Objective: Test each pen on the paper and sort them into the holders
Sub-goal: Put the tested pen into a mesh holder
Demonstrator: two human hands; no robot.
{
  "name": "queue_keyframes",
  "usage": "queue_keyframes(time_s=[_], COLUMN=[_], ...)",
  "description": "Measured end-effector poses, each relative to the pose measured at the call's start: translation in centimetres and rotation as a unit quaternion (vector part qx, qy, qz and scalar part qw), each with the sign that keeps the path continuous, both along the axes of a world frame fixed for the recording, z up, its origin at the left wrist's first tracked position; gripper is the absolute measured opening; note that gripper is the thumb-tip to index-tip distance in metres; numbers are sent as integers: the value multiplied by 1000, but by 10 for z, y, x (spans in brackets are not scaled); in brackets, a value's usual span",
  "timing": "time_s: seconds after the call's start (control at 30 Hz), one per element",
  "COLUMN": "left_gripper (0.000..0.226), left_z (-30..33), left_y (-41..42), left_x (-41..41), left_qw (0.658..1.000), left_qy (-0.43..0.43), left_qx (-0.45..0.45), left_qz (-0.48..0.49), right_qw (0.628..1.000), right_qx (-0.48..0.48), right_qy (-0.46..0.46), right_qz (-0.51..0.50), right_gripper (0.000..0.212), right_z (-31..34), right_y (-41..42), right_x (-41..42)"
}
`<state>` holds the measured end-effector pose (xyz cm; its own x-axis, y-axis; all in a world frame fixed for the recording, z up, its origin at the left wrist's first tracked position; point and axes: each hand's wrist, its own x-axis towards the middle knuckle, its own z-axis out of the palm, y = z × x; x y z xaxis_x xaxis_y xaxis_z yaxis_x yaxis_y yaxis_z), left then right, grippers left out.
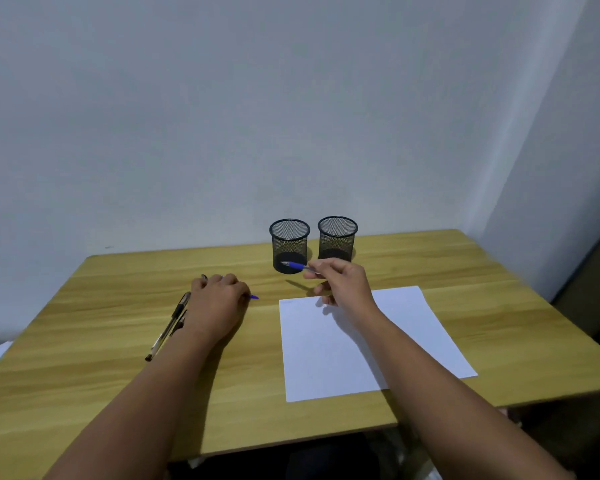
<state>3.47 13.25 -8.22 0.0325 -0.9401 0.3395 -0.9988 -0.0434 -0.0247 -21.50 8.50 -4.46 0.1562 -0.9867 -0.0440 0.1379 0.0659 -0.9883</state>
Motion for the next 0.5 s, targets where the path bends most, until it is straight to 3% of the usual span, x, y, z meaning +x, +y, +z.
queue_keyframes(time_s=[0.2,0.33,0.5], left_gripper=[18,16,14], left_z=[6,25,46], left_y=[15,19,23], left_x=[-7,-9,-11], left_qw=[998,990,984], left_qy=[32,99,120], left_qx=[-51,-88,-107], left_qz=[-1,-40,-79], right_qw=[999,987,973], right_qx=[-19,-100,-143], right_qy=[45,127,174], right_qz=[6,17,41], right_gripper=[15,11,11], right_z=[-2,5,15], right_y=[4,6,13], right_x=[-7,-6,2])
